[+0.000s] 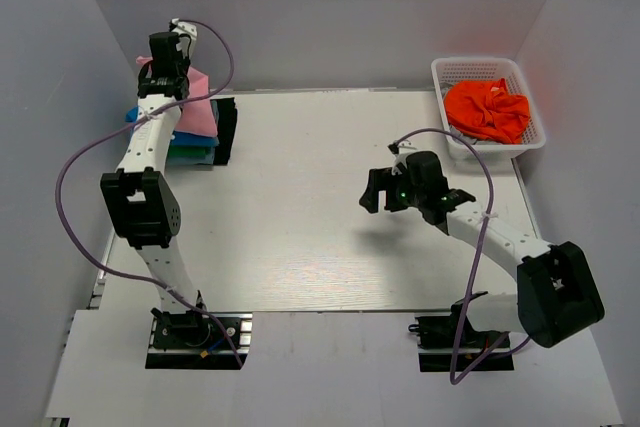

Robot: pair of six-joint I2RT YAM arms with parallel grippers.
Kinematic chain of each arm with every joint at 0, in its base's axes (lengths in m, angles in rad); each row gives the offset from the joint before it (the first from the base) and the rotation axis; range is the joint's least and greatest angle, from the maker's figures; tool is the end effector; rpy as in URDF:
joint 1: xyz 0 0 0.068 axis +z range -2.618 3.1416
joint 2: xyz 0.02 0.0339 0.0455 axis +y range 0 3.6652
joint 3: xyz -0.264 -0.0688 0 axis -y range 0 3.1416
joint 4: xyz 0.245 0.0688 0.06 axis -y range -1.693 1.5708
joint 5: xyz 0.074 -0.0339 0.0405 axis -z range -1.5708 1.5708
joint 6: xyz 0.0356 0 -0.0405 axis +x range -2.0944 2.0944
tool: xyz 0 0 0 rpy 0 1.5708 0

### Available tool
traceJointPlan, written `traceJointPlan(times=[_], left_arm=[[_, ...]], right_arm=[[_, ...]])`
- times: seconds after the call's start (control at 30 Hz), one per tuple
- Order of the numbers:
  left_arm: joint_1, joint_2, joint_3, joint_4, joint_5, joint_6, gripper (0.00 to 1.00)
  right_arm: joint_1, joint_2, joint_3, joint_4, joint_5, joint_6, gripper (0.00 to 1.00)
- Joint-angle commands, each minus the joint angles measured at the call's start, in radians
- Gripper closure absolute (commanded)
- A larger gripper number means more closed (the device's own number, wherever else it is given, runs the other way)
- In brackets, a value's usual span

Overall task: Fold and stack the t-shirts
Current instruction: Put the neatly folded tshirt into the corner of the board with the left arm

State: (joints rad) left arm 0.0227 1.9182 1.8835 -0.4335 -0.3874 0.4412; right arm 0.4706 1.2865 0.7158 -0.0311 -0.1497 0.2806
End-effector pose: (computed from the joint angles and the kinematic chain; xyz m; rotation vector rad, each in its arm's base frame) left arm 0.4518 0.0237 0.3649 0.1844 2.0619 0.6829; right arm 0.2423 0.1292 0.2232 -0.2984 2.2059 0.5846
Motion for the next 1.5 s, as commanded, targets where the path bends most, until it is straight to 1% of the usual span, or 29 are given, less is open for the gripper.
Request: traceJointPlan(times=[0.0, 0.2, 0.4, 0.43, 0.47, 0.57, 0.6, 0.7, 0.73, 0.77, 0.83, 0.87, 0.9, 0.93, 0.97, 1.0, 1.03, 1.07, 1.1, 1.13, 1.17, 1.2, 1.23, 1.27, 1.3, 1.33, 1.37, 1.43, 1.47], left_arm=[[0.037, 0.027, 0.034, 0.045, 0.024, 0.013, 1.0], [0.078, 0.1, 0.043, 0.09, 0.004, 0.045, 1.0], [0.131, 0.166, 0.072, 0.122, 0.018, 0.054, 1.0], [0.131, 0.176, 0.072, 0.122, 0.003, 0.054, 0.97], [0.131, 0.185, 0.084, 0.133, -0.011, 0.044, 0.67], [0.141, 0.196, 0.085, 0.144, -0.041, 0.03, 0.08], [0.151, 0.196, 0.085, 0.144, -0.054, 0.013, 0.0], [0.151, 0.17, 0.094, 0.144, -0.067, -0.065, 0.0], [0.151, 0.159, 0.103, 0.13, -0.051, -0.137, 0.0], [0.151, 0.148, 0.115, 0.074, -0.022, -0.172, 0.0], [0.16, 0.108, 0.163, 0.009, 0.094, -0.241, 0.0], [0.16, 0.091, 0.176, -0.043, 0.134, -0.307, 0.0], [0.146, 0.073, 0.186, -0.062, 0.172, -0.338, 0.0], [0.137, 0.029, 0.186, -0.074, 0.229, -0.369, 0.0], [0.125, 0.004, 0.186, -0.085, 0.267, -0.412, 0.0], [0.125, -0.024, 0.165, -0.085, 0.382, -0.445, 0.0], [0.125, -0.089, 0.094, -0.053, 0.454, -0.534, 0.0], [0.114, -0.131, 0.041, -0.053, 0.513, -0.577, 0.0], [0.105, -0.175, -0.021, 0.022, 0.612, -0.605, 0.0], [0.094, -0.227, -0.099, 0.074, 0.639, -0.639, 0.0], [0.08, -0.281, -0.264, 0.125, 0.639, -0.689, 0.0], [0.042, -0.398, -0.35, 0.224, 0.651, -0.758, 0.0], [0.02, -0.46, -0.438, 0.272, 0.651, -0.797, 0.0], [-0.001, -0.52, -0.616, 0.321, 0.651, -0.829, 0.0], [-0.038, -0.578, -0.706, 0.429, 0.718, -0.875, 0.0], [-0.052, -0.688, -0.787, 0.468, 0.752, -0.89, 0.0], [-0.064, -0.738, -0.919, 0.486, 0.769, -0.901, 0.0], [-0.087, -0.836, -1.035, 0.495, 0.795, -0.923, 0.0], [-0.099, -0.932, -1.135, 0.495, 0.805, -0.923, 0.0]], right_arm=[[-0.003, 0.017, 0.074, -0.036, -0.005, -0.009, 0.1], [-0.004, 0.033, 0.082, -0.041, -0.014, 0.006, 0.1], [-0.004, 0.103, 0.112, -0.064, -0.025, -0.006, 0.1], [-0.003, 0.128, 0.14, -0.081, -0.025, -0.006, 0.1], [-0.004, 0.151, 0.149, -0.09, -0.028, -0.009, 0.1], [-0.003, 0.181, 0.175, -0.105, -0.046, -0.009, 0.1], [-0.006, 0.189, 0.175, -0.101, -0.054, -0.003, 0.1], [-0.006, 0.165, 0.168, -0.089, -0.073, 0.006, 0.1], [0.0, 0.152, 0.16, -0.081, -0.079, 0.005, 0.1], [-0.004, 0.123, 0.148, -0.081, -0.08, 0.006, 0.1], [-0.006, 0.076, 0.136, -0.089, -0.07, -0.001, 0.1], [-0.006, 0.03, 0.114, -0.093, -0.062, 0.0, 0.1], [-0.004, 0.005, 0.099, -0.093, -0.051, 0.002, 0.1], [-0.004, -0.083, 0.088, -0.093, -0.039, 0.015, 0.1], [-0.007, -0.093, 0.045, -0.092, -0.034, 0.029, 0.1], [-0.003, -0.12, 0.028, -0.09, -0.016, 0.041, 0.1], [-0.006, -0.206, -0.03, -0.084, -0.004, 0.066, 0.1], [-0.006, -0.237, -0.05, -0.081, 0.018, 0.086, 0.1], [-0.003, -0.263, -0.07, -0.076, 0.03, 0.097, 0.1], [-0.006, -0.361, -0.11, -0.072, 0.048, 0.113, 0.1], [-0.003, -0.39, -0.127, -0.069, 0.079, 0.12, 0.1], [-0.006, -0.447, -0.163, -0.076, 0.093, 0.127, 0.1], [-0.003, -0.502, -0.168, -0.084, 0.132, 0.135, 0.1], [-0.003, -0.551, -0.173, -0.096, 0.143, 0.144, 0.1], [-0.003, -0.575, -0.185, -0.13, 0.145, 0.149, 0.1], [-0.003, -0.598, -0.19, -0.138, 0.188, 0.157, 0.1], [-0.004, -0.651, -0.196, -0.147, 0.197, 0.158, 0.1], [-0.004, -0.677, -0.214, -0.184, 0.209, 0.164, 0.1], [-0.006, -0.714, -0.231, -0.205, 0.22, 0.183, 0.1]])
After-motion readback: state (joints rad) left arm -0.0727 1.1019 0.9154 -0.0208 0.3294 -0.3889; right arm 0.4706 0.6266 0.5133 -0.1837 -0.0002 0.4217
